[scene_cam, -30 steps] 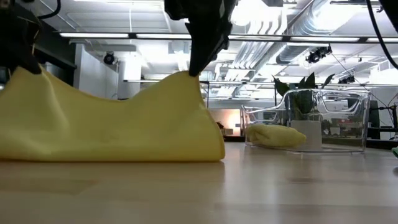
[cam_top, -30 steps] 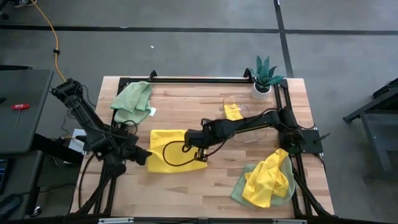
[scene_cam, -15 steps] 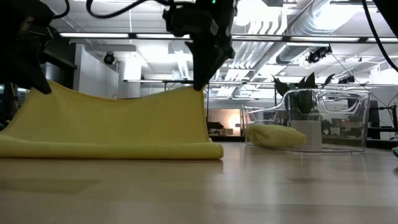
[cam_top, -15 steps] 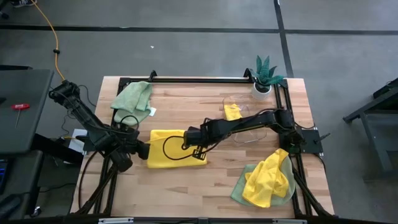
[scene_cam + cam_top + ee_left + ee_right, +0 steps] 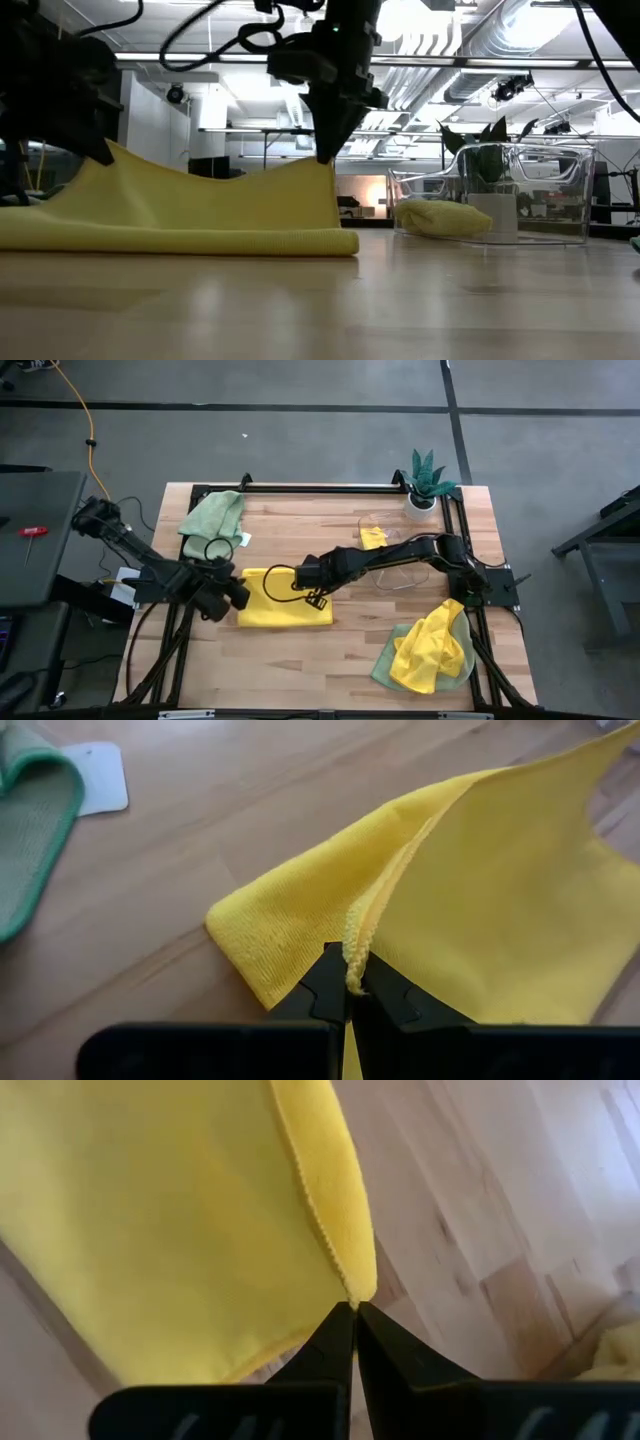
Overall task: Fold microfiber towels
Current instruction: Fold the top yellow microfiber towel
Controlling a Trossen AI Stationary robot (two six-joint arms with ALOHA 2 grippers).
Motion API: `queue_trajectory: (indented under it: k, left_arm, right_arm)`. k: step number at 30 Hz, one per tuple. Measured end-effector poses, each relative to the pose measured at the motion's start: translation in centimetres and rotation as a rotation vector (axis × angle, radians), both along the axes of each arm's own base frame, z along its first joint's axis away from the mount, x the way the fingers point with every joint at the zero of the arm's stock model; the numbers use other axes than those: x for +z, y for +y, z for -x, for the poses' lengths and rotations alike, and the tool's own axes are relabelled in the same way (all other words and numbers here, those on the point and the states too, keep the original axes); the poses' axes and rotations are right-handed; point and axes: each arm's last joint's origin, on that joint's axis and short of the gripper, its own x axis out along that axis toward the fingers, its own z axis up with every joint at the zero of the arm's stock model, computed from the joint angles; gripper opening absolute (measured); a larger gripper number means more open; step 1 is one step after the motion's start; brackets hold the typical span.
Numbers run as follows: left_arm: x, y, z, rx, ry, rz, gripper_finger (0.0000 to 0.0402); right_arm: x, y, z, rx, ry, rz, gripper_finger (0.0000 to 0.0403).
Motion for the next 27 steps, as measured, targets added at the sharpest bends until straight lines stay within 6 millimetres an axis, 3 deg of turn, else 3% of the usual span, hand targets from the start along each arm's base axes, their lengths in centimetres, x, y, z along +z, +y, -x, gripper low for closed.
queue_trajectory:
  k: [11, 27]
  left_arm:
    - [0.0, 1.2, -0.8, -0.016, 0.042, 0.034, 0.0000]
    - [0.0, 1.3, -0.8, 0.031, 0.026, 0.056, 0.0000]
  right_arm:
    - [-0.1, -0.5, 0.3, -0.056, 0.031, -0.020, 0.0000]
    - [-0.1, -0.6, 0.3, -0.086, 0.024, -0.016, 0.0000]
